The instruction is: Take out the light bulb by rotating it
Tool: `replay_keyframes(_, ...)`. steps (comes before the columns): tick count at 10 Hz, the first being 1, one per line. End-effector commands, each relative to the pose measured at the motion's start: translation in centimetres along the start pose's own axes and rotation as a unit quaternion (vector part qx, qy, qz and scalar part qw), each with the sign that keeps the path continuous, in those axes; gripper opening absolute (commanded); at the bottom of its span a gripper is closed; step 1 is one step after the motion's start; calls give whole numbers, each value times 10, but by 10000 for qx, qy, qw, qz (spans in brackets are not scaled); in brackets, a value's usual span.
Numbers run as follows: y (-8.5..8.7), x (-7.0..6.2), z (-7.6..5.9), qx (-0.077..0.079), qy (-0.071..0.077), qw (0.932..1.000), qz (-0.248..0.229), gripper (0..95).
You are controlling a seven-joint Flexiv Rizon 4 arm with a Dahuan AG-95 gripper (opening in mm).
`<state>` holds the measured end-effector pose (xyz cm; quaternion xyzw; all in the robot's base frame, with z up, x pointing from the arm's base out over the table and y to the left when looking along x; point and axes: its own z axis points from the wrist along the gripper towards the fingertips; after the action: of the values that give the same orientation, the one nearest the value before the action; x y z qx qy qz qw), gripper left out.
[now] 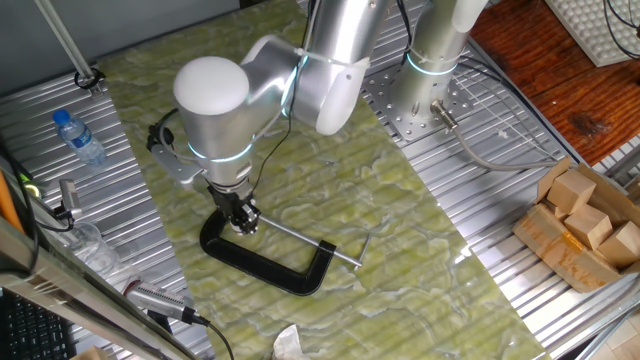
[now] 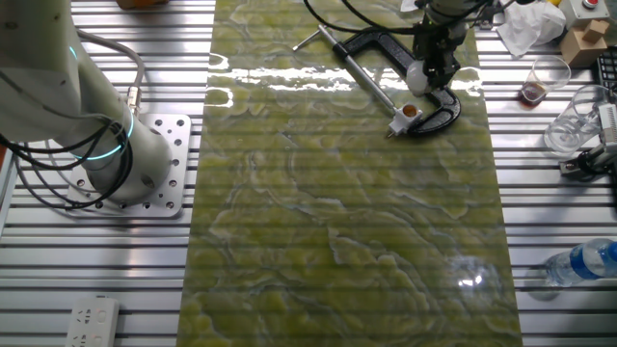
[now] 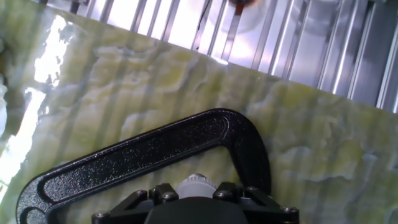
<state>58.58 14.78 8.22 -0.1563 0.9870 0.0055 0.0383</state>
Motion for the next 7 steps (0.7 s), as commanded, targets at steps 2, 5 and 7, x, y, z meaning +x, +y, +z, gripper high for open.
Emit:
replay_keyframes(2,-1,1,8,16,-59,10000,-24,190)
replay_keyframes(5,-1,2,14,37,-115,9999,-86,190)
replay_keyframes(7,-2,3,18,50,-143,9998,-116,190)
